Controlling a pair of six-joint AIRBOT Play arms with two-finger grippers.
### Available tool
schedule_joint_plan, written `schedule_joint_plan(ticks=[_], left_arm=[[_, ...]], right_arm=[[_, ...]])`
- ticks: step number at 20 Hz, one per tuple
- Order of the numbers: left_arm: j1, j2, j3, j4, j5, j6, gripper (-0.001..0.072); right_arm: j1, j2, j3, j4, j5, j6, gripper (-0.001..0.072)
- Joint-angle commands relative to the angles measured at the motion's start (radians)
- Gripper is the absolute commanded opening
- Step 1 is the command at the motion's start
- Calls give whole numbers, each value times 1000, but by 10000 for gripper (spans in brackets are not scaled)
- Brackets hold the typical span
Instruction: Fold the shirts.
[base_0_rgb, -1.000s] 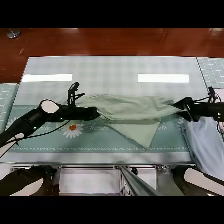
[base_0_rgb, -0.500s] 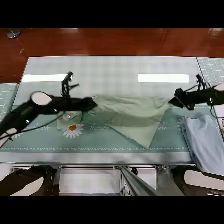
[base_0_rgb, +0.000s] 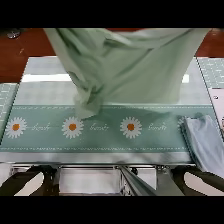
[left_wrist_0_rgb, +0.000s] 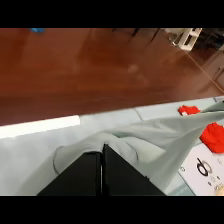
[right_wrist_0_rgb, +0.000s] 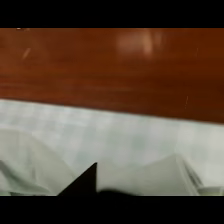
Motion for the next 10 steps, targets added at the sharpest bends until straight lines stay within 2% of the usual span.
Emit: schedule_joint_plan(ticks=[1,5,8,10], left_arm=[[114,33,289,2,-154,1,22],[258,103,460,17,-206,-23,21],[345,188,509,87,-174,-25,21],[351,247,509,153,-158,-25,21]], right_arm=[[47,146,174,-92,3,16,24],[45,342,174,-169,50,17,24],[45,448,174,-200,106,31,24],[45,492,174,-203,150,40,24]])
